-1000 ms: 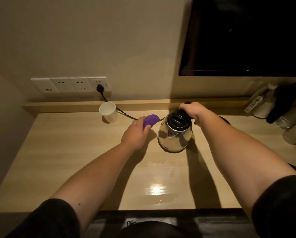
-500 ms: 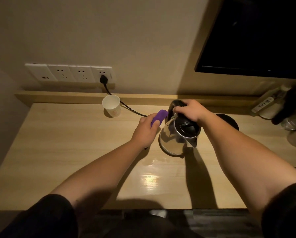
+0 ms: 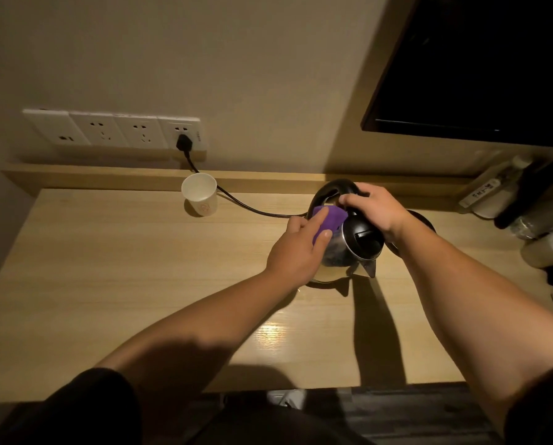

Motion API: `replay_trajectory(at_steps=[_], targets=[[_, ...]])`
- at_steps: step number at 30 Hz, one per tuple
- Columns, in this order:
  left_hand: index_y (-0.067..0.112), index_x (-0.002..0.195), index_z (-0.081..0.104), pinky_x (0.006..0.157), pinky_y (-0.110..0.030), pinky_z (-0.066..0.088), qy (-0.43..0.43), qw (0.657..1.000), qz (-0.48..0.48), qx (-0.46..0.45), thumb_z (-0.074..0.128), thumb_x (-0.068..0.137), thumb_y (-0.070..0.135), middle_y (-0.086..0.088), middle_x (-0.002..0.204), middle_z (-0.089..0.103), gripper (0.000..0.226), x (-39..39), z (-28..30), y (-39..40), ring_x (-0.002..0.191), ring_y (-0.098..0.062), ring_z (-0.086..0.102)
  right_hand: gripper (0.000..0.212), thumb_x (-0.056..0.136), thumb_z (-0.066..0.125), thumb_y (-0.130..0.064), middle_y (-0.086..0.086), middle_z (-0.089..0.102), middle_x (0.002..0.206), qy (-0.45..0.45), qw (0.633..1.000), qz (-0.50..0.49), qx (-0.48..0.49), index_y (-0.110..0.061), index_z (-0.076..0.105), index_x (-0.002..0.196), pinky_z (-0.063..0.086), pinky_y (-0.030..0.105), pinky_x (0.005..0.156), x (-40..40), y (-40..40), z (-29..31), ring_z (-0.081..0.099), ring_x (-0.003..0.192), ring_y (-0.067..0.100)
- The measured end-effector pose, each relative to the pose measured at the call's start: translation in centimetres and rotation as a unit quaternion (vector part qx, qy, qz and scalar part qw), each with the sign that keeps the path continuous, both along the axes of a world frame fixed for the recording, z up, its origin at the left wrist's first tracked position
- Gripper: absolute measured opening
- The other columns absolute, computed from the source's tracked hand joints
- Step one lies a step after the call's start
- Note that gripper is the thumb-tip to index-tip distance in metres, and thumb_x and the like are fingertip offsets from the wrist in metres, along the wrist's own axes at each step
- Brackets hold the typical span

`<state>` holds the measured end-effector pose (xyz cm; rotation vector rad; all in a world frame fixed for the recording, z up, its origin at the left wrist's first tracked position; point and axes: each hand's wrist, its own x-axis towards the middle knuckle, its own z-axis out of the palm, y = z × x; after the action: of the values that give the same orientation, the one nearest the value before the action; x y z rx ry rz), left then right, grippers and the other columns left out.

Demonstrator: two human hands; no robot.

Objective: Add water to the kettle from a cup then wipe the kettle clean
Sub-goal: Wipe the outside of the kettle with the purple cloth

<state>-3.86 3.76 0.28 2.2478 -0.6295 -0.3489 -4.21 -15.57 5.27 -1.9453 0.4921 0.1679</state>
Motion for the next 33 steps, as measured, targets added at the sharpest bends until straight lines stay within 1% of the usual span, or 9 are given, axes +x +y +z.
replay_trajectory(at_steps=[5,11,17,20,23,26,29,31,33], targets=[[0.032,0.15,0.023,0.075,-0.031,0.053,-0.085,0.996,-0.001,0.031,0.031,0.102,0.045,-0.001,0.136,0.034,0.05,-0.7,0.3,-0.8,0.101,-0.015,0.05,0.021,0.092,0.064,-0.033,0.005,0.073,0.101,-0.01,1.0,0.004,0.011,-0.023,0.07,0.108,0.058,0.041,0.083,-0.2,0.1,-0.4,0.069,0.094,0.029],[0.029,0.147,0.031,0.074,-0.032,0.05,-0.106,0.992,0.001,0.061,0.031,0.103,0.039,-0.002,0.133,0.039,0.045,-0.4,0.2,-1.4,0.1,-0.018,0.052,0.022,0.091,0.063,-0.036,0.005,0.072,0.102,-0.017,1.0,-0.004,0.011,-0.023,0.07,0.108,0.058,0.047,0.087,-0.5,-0.2,-1.0,0.069,0.095,0.028],[0.028,0.136,0.04,0.062,-0.026,0.045,-0.04,0.996,0.033,0.073,0.028,0.103,0.04,0.0,0.123,0.041,0.037,1.0,-1.0,-1.5,0.081,-0.011,0.053,0.026,0.084,0.067,-0.036,0.011,0.072,0.1,-0.03,0.999,-0.01,0.029,-0.021,0.071,0.105,0.054,0.055,0.093,-1.3,-0.7,-0.9,0.068,0.096,0.032],[0.029,0.134,0.042,0.065,-0.029,0.048,0.029,0.994,0.052,0.086,0.025,0.104,0.041,-0.001,0.124,0.041,0.037,2.4,-2.5,-0.8,0.08,-0.012,0.055,0.038,0.072,0.068,-0.048,0.008,0.073,0.103,-0.029,0.999,-0.009,0.032,-0.027,0.072,0.103,0.053,0.055,0.094,-1.6,-0.6,-0.8,0.068,0.099,0.032],[0.027,0.13,0.046,0.067,-0.028,0.046,0.07,0.99,0.073,0.098,0.024,0.104,0.041,-0.005,0.125,0.043,0.036,3.1,-3.9,0.1,0.08,-0.013,0.056,0.039,0.071,0.067,-0.05,0.006,0.073,0.104,-0.028,0.999,-0.002,0.031,-0.03,0.072,0.104,0.053,0.053,0.094,-1.5,-0.4,-0.8,0.067,0.101,0.03],[0.026,0.13,0.046,0.066,-0.026,0.044,0.08,0.989,0.083,0.093,0.024,0.104,0.04,-0.006,0.126,0.043,0.037,3.2,-4.3,0.3,0.08,-0.013,0.056,0.035,0.075,0.066,-0.048,0.004,0.073,0.104,-0.027,0.999,0.003,0.022,-0.03,0.071,0.105,0.054,0.052,0.093,-1.3,-0.1,-0.7,0.067,0.1,0.028],[0.029,0.138,0.042,0.072,-0.027,0.048,0.074,0.991,0.093,0.062,0.026,0.104,0.04,-0.006,0.129,0.042,0.039,2.7,-3.9,0.2,0.086,-0.013,0.055,0.029,0.081,0.065,-0.042,0.007,0.072,0.103,-0.031,0.999,0.0,0.016,-0.025,0.071,0.104,0.053,0.052,0.093,-1.3,-0.2,-0.8,0.067,0.099,0.03],[0.03,0.145,0.036,0.073,-0.025,0.048,0.055,0.994,0.095,0.03,0.029,0.104,0.041,-0.003,0.132,0.039,0.043,1.6,-3.4,-0.1,0.091,-0.011,0.053,0.026,0.083,0.065,-0.04,0.009,0.072,0.101,-0.033,0.999,-0.012,0.015,-0.022,0.072,0.101,0.054,0.054,0.092,-1.4,-0.5,-0.8,0.067,0.097,0.032],[0.031,0.147,0.032,0.068,-0.021,0.045,0.014,0.996,0.089,0.008,0.031,0.103,0.041,0.001,0.134,0.036,0.045,-0.2,-2.5,-0.5,0.093,-0.01,0.051,0.025,0.085,0.064,-0.037,0.011,0.071,0.101,-0.033,0.999,-0.018,0.019,-0.018,0.071,0.102,0.055,0.051,0.091,-1.3,-0.7,-0.8,0.067,0.096,0.032]])
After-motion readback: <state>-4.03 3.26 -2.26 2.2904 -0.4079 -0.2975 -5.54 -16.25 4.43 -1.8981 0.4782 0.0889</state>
